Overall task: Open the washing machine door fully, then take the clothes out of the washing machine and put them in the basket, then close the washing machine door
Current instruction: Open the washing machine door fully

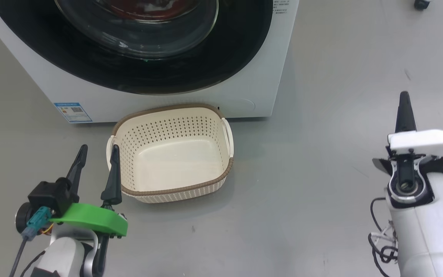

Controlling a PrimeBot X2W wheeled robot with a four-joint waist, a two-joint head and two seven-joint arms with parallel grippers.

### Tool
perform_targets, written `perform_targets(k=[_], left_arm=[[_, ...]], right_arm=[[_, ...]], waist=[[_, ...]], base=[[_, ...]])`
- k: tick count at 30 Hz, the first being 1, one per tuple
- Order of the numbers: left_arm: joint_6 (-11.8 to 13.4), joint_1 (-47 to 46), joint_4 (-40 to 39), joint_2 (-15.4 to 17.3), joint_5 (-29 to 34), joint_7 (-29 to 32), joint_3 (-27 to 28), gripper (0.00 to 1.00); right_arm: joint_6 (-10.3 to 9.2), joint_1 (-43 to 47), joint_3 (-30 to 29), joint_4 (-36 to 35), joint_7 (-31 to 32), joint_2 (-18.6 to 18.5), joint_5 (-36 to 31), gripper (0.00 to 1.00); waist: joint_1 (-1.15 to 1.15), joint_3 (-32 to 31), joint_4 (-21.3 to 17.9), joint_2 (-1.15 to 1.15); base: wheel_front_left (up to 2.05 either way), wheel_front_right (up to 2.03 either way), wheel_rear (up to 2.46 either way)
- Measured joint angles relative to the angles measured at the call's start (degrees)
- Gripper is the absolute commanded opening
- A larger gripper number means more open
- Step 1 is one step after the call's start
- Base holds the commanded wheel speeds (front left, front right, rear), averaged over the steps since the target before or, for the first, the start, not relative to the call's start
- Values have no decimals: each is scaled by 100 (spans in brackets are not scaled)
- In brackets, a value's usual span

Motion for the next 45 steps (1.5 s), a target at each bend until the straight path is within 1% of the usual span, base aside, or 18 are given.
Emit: perform_targets(k=[3, 7, 9, 13, 14, 18, 20, 25, 27, 29, 36, 39, 42, 45], left_arm=[[-33, -130, -43, -29, -3, 0, -4, 100], [-57, -245, -135, -53, -4, -1, 2, 100], [-57, -281, -191, -53, -4, -1, 25, 100], [-78, -393, -243, -54, -3, -3, 35, 100], [-103, -420, -253, -56, -3, -4, 35, 100], [-133, -529, -354, -73, -3, -8, 29, 100], [-153, -614, -374, -80, -2, -8, 25, 100], [-207, -781, -425, -94, 16, -8, -13, 100], [-211, -851, -442, -107, 42, -9, -43, 100], [-268, -923, -453, -133, 48, -9, -89, 100], [-350, -1061, -459, -220, 51, -9, -119, 100], [-360, -1084, -441, -245, 85, -9, -144, 100], [-361, -1128, -399, -245, 167, -10, -155, 100], [-361, -1150, -396, -245, 191, -19, -145, 100]], right_arm=[[-2, -366, -86, 35, 185, -16, 552, 0], [-12, -863, -134, 129, 478, -30, 1103, 0], [-54, -1115, -135, 167, 625, -32, 1296, 0], [-138, -1640, -147, 248, 951, -41, 1465, 0], [-191, -1773, -158, 271, 1020, -46, 1512, 0], [-335, -2282, -112, 358, 1383, -86, 1489, 0], [-370, -2508, -100, 391, 1568, -110, 1530, 0], [-542, -3034, -34, 512, 1949, -363, 1534, 0], [-571, -3215, -8, 575, 2104, -449, 1537, 0], [-636, -3366, 46, 625, 2280, -521, 1559, 0], [-723, -3877, 219, 850, 2708, -712, 1566, 0], [-734, -4094, 277, 935, 2853, -744, 1566, 0], [-780, -4307, 292, 1034, 2915, -747, 1566, 0], [-784, -4452, 320, 1099, 2950, -736, 1564, 0]], waist=[[0, 177, 41, 0], [0, 420, 112, 0], [0, 542, 149, 0], [0, 796, 221, 0], [0, 857, 239, 0], [0, 1104, 309, 0], [0, 1223, 346, 0], [0, 1505, 451, 0], [0, 1609, 499, 0], [0, 1706, 553, 0], [0, 1975, 765, 0], [0, 2063, 850, 0], [0, 2136, 922, 0], [0, 2184, 954, 0]], base=[[0, 0, 0], [0, 0, 0], [0, 0, 0], [0, 0, 0], [0, 0, 0], [0, 0, 0], [0, 0, 0], [0, 0, 0], [0, 0, 0], [0, 0, 0], [0, 0, 0], [0, 0, 0], [0, 0, 0], [0, 0, 0]])
